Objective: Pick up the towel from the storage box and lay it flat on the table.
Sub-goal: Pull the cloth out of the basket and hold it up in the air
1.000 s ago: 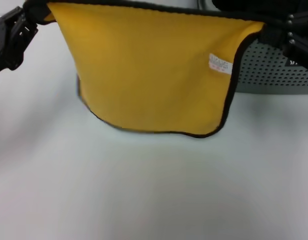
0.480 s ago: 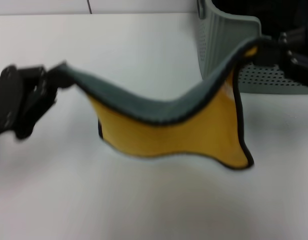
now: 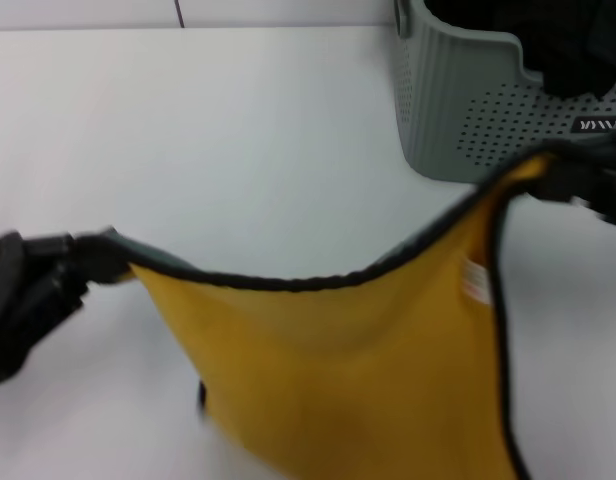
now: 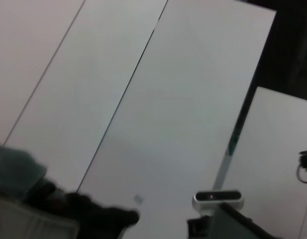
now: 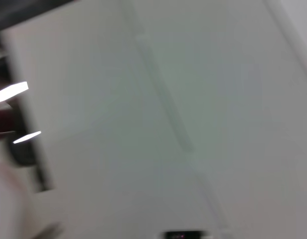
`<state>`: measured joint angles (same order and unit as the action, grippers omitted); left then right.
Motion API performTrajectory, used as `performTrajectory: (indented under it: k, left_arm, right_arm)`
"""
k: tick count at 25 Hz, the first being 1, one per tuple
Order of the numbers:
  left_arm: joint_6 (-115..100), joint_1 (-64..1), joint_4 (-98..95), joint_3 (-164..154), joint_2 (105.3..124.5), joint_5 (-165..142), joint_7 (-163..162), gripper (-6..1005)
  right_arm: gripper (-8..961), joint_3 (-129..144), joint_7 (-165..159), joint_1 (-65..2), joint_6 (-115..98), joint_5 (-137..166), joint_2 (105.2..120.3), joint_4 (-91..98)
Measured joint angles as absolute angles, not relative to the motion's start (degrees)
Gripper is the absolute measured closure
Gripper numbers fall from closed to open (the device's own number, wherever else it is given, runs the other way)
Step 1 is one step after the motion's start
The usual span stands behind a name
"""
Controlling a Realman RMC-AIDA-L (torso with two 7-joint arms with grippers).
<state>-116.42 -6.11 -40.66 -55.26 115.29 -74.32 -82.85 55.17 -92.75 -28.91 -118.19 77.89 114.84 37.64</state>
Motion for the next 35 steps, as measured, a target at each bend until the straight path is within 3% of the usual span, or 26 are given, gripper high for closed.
performTrajectory:
  k: [4,10,15,20,35]
  left_arm:
    - [-110.8,-9.5,-34.8,-54.8,115.38,-80.8,-80.4,985]
    - [-93.9,-19.1,-26.1,-55.0,117.06,-89.3,-78.6,985]
    - [-84.4,-25.3,-23.4,-55.2,118.85,-90.7,-76.8,985]
    - [-78.2,-27.1,-23.4,-54.4,119.75,-89.0,-73.5,985]
    - [-67.8,-31.0,-24.2,-54.6,119.16,-88.7,-72.0,984]
  right_arm:
    - [902,55.4,-90.9,-28.7,-106.1,82.2,114.13,31.6]
    - [898,56.3,-90.9,-28.4,-91.0,89.0,115.62,30.5]
    - [894,59.6,-90.8,-29.1,-83.4,89.3,115.97,30.4]
    - [891,60.2,-90.7,-29.3,-75.6,88.9,116.16,29.8]
    - [881,60.8,-90.7,-32.6,-66.1,88.5,116.14,26.7]
